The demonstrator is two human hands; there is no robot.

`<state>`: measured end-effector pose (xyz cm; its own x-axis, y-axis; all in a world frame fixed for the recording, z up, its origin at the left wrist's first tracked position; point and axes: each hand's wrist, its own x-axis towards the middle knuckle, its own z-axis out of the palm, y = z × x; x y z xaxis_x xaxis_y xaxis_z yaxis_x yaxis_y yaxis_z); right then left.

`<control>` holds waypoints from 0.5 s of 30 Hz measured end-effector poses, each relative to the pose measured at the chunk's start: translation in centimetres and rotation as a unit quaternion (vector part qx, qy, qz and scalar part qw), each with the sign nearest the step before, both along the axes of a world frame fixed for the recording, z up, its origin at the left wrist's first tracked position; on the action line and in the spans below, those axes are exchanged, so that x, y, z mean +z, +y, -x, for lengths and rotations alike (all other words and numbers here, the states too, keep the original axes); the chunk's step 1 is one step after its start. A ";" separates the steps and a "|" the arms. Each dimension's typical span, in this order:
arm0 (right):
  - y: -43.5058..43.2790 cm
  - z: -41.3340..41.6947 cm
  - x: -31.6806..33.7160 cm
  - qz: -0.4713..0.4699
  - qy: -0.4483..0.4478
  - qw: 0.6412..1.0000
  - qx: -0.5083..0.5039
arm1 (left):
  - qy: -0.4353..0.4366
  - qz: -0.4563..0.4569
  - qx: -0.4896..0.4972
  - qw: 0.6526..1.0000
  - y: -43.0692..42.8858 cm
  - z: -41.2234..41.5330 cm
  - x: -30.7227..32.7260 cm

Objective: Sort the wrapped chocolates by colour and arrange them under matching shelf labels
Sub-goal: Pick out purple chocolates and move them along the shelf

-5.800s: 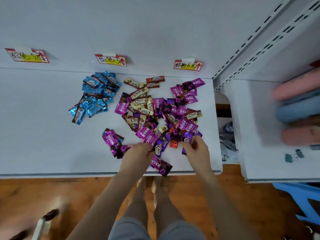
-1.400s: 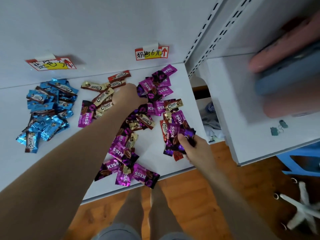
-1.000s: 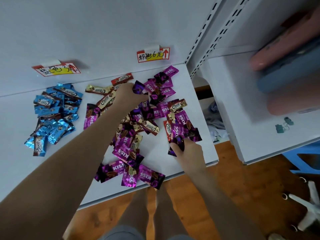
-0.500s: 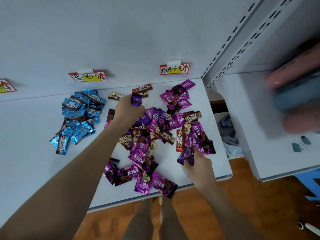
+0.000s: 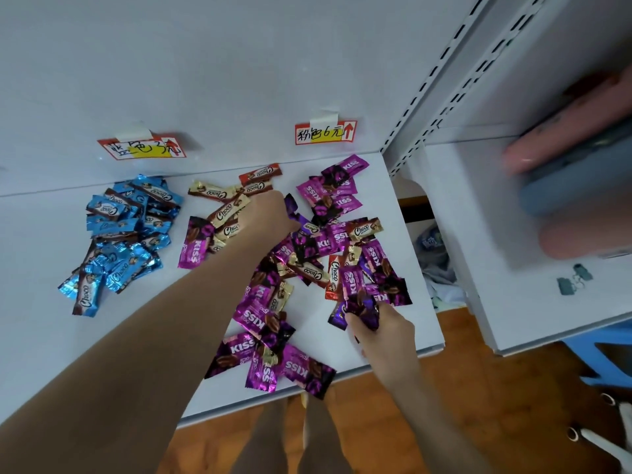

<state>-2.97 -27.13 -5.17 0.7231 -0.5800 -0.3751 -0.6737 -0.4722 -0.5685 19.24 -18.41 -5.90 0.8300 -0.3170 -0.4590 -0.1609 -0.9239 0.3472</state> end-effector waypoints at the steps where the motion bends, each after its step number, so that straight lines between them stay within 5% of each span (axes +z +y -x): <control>1: 0.2 -0.3 -0.1 0.007 0.010 1.000 -0.006 | -0.004 0.009 -0.001 1.000 0.0 0.0 -0.1; 10: 1.8 -2.7 -0.9 0.057 0.110 0.992 0.032 | 0.023 0.110 0.033 0.993 1.1 -0.2 -0.3; 15: 1.8 -2.6 -0.7 0.075 0.111 0.989 0.054 | 0.018 0.014 0.010 1.000 -0.2 0.1 0.1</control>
